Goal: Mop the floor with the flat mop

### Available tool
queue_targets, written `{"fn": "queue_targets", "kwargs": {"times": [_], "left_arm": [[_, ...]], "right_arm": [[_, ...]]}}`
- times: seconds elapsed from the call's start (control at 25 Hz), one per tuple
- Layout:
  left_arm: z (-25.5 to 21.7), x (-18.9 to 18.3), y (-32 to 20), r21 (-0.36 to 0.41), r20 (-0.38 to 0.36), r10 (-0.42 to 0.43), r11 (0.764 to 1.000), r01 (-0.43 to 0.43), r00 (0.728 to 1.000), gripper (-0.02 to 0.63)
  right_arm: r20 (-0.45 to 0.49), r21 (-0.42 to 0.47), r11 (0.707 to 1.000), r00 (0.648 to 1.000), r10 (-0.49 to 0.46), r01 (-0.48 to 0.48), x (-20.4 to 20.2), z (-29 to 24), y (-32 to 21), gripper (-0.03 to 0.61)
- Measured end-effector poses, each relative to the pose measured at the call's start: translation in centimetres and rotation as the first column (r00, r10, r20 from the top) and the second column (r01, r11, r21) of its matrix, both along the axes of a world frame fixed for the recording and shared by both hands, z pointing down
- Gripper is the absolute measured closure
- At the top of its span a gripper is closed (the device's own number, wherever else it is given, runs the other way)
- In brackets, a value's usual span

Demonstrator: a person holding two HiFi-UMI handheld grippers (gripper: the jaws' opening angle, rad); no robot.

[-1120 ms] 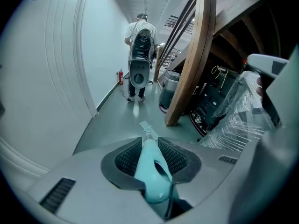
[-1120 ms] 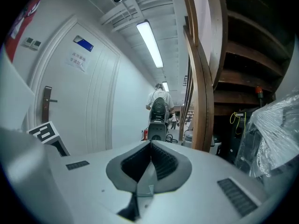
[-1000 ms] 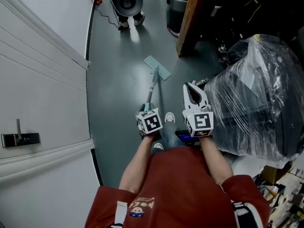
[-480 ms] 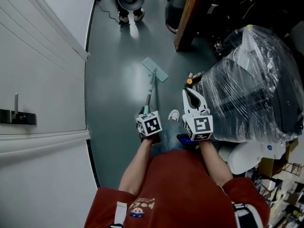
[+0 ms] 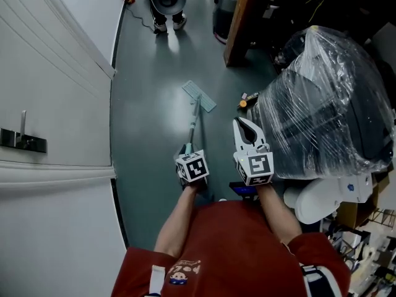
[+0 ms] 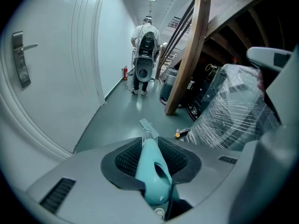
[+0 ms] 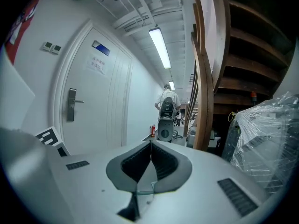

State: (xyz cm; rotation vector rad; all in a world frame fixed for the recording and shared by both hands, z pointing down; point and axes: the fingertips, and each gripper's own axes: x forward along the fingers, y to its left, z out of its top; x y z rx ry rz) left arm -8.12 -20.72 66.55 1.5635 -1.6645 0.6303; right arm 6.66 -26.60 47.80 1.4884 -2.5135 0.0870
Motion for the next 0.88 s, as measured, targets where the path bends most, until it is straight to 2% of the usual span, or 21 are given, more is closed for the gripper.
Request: {"fn": "queue_targets", "kwargs": {"times": [0.4, 0.88], "left_arm": [[-0.1, 6.2, 10.4, -0.004, 0.048, -0.001, 1.0, 0.001, 0.999, 0.492], [-0.8, 11.2, 24.5, -0.015, 0.067, -0.017, 1.0, 0.018, 0.998, 0.492]], "right_arm": [[0.033, -0.018, 1.0, 0.999, 0.012, -0.011, 7.3, 1.3, 9.9, 0.56], [0.089, -0.003, 1.0, 0.996, 0.013, -0.013, 12.9, 1.0, 23.4, 0.56]]}}
